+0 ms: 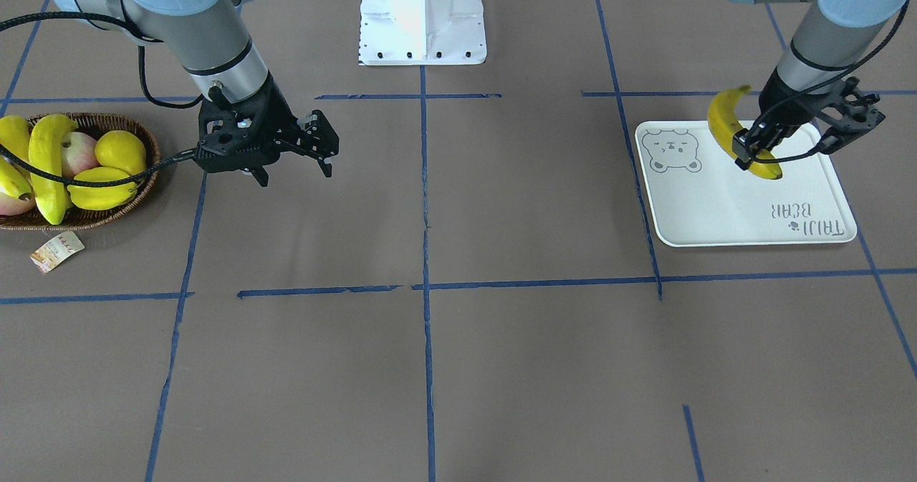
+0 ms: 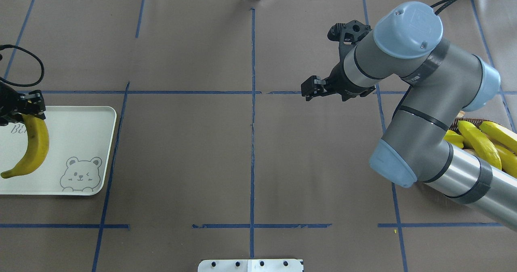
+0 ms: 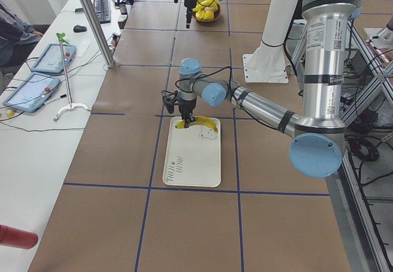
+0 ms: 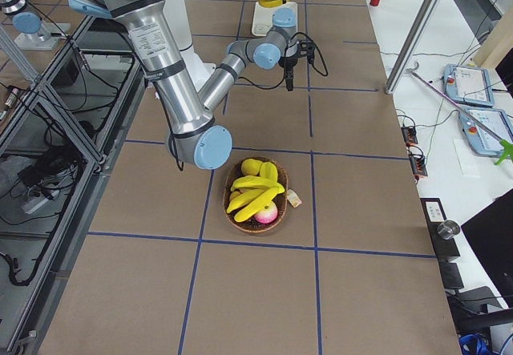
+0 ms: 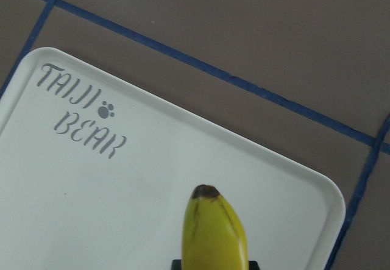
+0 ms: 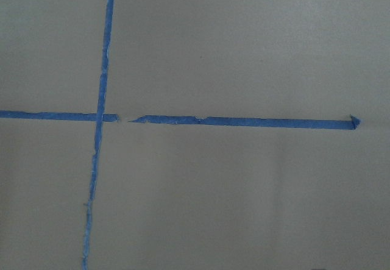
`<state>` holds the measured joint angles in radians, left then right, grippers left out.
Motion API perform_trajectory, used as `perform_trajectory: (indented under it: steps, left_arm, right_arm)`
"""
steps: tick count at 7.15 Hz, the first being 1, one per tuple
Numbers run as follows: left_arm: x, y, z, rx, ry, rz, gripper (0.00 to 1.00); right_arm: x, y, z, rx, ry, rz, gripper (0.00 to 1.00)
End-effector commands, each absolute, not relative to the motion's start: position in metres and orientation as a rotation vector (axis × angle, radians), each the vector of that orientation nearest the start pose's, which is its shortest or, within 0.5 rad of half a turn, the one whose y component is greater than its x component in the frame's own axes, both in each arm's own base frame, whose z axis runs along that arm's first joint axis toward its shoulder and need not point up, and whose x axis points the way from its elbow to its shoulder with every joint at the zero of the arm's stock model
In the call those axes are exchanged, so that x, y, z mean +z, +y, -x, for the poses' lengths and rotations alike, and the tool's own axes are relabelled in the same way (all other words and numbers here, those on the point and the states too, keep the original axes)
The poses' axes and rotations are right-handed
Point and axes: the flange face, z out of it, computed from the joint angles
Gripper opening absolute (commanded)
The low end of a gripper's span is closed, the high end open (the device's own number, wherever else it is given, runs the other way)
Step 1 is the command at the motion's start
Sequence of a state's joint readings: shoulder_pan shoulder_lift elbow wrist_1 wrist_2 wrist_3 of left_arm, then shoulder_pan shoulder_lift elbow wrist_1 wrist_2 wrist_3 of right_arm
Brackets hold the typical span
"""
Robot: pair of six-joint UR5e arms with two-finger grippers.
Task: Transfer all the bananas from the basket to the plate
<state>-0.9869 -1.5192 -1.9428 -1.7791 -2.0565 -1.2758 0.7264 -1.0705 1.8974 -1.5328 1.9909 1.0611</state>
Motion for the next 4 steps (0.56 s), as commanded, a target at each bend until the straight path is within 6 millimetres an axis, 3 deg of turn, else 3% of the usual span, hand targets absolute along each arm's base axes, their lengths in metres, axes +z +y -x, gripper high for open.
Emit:
perform_trajectory:
  steps: [1,2,3,4]
  left_arm:
    - [0.579,-0.469,-0.160,-0.590,0.779,0.094,0.06]
    - [0.623,-0.471,-0.153,-0.607,0.767,0.101,0.13]
    - [0.653,-0.476,-0.137,-0.648,0.754,0.112,0.13]
    - [0.654,-0.479,-0.132,-0.656,0.769,0.129,0.13]
  right_arm:
    - [0.231,-0.468,0.392,0.013,-0.921,-0.172,0.99]
    - [0.231,-0.467,0.393,0.011,-0.920,-0.172,0.99]
    - [0.230,-0.466,0.394,0.010,-0.922,-0.172,0.99]
    - [0.230,-0.466,0.394,0.010,-0.921,-0.173,0.99]
